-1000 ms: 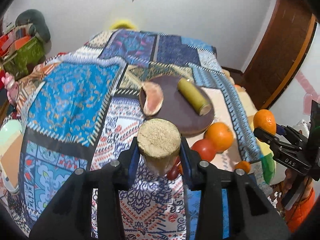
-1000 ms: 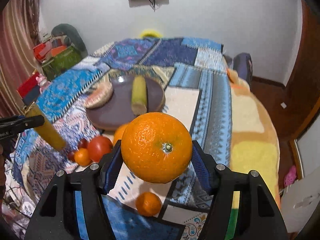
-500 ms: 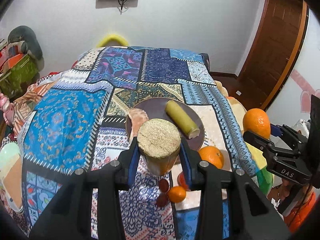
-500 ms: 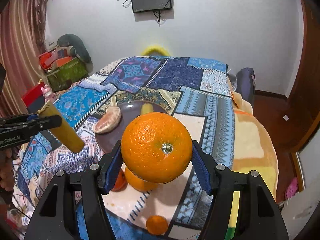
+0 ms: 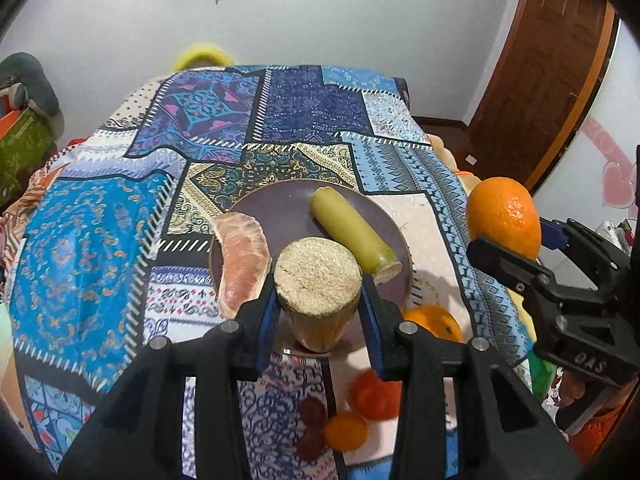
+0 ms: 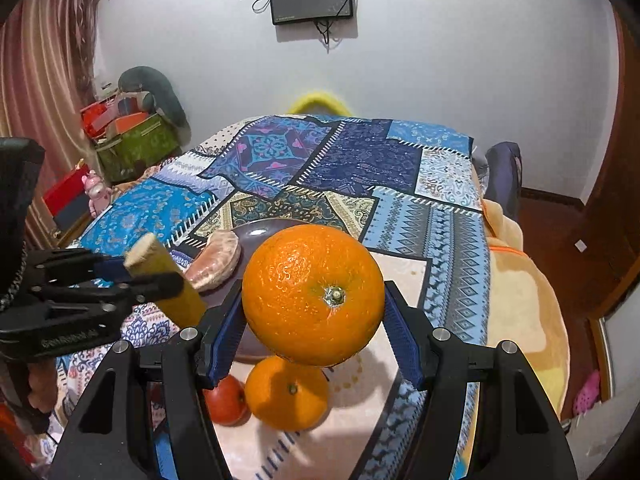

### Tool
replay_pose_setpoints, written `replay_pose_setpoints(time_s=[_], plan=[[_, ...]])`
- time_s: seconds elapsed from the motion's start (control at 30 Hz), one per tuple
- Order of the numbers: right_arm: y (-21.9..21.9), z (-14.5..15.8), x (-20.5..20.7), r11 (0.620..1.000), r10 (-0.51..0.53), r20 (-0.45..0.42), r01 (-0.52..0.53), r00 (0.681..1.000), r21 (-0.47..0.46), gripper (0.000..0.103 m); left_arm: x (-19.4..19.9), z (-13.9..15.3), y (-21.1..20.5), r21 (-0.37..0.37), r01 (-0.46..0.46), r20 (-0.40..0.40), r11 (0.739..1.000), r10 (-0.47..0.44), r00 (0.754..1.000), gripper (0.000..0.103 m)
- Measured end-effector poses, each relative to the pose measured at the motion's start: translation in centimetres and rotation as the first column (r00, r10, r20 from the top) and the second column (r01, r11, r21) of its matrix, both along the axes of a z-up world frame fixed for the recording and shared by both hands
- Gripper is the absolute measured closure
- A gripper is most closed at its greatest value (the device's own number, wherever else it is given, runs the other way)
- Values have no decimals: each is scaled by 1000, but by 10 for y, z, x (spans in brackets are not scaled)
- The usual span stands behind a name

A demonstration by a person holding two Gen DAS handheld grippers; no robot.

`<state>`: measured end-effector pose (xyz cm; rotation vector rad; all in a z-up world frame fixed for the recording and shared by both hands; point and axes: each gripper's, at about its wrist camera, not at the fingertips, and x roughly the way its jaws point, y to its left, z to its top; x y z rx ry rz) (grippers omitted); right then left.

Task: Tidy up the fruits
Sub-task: 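Lower the cylinder onto the plate with the left tool while the right tool sets the orange there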

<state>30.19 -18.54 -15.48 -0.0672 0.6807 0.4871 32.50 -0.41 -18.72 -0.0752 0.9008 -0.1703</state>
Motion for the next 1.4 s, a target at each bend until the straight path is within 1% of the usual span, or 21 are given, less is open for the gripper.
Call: replay_pose_setpoints(time_s=[0.17, 0.37, 0.57, 0.7, 0.87, 0.93, 1.03, 1.07, 1.13, 1.2, 1.4], plan=[[6, -7, 14, 1000, 13, -11, -13, 1000, -3, 41, 24, -6, 3, -17, -2, -4, 1000, 2, 1000, 65], [14, -13, 31, 1000, 25, -19, -25, 1000, -15, 41, 52, -13, 9, -54, -21, -8, 998, 20, 1000, 64], [21, -17, 44, 999, 37, -28, -38, 999, -25, 41, 76, -25, 22, -107, -61, -56, 992, 55, 997, 63], [26, -20, 51, 998, 43, -35, -44, 998, -35, 41, 91, -38, 29, -103, -86, -96, 991, 76, 992, 60], [33, -25, 60, 997, 51, -48, -54, 998, -49, 41, 99, -52, 37, -112, -94, -127, 989, 80, 989, 56], [36, -26, 62, 997, 55, -51, -58, 997, -57, 41, 99, -52, 37, -110, -85, -119, 990, 72, 990, 56], [40, -27, 66, 996, 61, -56, -64, 997, -65, 41, 96, -45, 31, -50, -66, -86, 997, 62, 994, 54], [42, -27, 67, 995, 64, -59, -67, 996, -67, 41, 95, -43, 31, -41, -63, -77, 997, 60, 995, 54], [45, -27, 69, 995, 69, -61, -73, 996, -72, 41, 92, -39, 33, -41, -61, -68, 997, 58, 996, 54], [48, -26, 71, 994, 73, -60, -77, 996, -76, 41, 88, -34, 39, -41, -74, -57, 996, 72, 996, 54], [61, -21, 77, 991, 90, -58, -95, 994, -92, 41, 73, -19, 59, -1, -110, -5, 994, 110, 994, 54]])
